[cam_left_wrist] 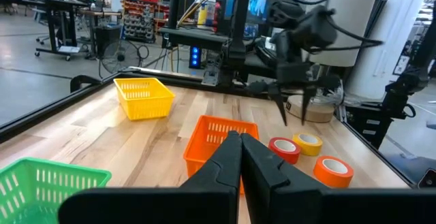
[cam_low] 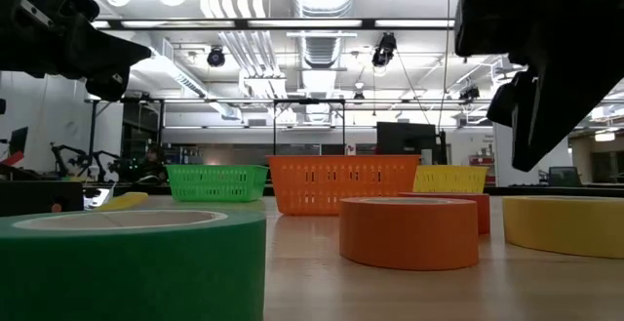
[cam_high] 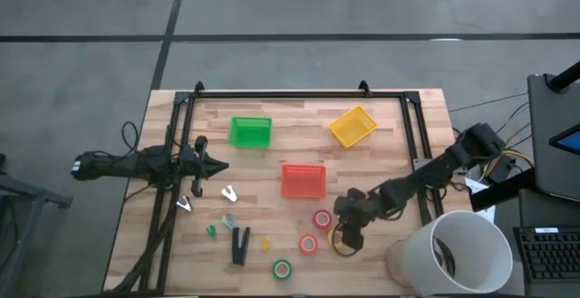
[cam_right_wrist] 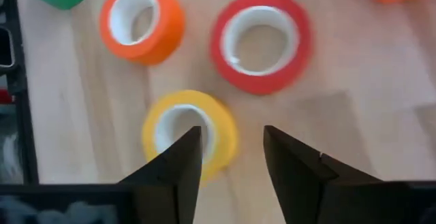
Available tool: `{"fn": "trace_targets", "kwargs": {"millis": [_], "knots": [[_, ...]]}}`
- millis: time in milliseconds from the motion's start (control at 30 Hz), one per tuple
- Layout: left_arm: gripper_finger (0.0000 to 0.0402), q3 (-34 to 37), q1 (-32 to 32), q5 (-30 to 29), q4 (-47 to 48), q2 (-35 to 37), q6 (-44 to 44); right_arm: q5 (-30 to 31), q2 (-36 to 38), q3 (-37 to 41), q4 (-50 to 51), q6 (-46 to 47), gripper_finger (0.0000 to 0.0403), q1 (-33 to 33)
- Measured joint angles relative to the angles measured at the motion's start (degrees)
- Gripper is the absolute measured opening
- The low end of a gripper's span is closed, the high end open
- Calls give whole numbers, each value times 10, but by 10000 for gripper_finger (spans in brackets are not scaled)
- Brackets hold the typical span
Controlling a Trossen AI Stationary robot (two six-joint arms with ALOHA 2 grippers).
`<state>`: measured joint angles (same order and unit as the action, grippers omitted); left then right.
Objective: Pick and place Stapler, Stapler remover, tape
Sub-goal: Put the yellow tape into the yellow bin
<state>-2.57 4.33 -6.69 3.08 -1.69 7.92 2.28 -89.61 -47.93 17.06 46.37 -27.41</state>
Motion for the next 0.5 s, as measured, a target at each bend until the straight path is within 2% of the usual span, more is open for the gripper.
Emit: {"fn": "trace_targets", "kwargs": {"millis": [500], "knots": [[10, 0, 0, 0, 0, 0, 0, 33, -118, -163, 180, 17, 153, -12]]}}
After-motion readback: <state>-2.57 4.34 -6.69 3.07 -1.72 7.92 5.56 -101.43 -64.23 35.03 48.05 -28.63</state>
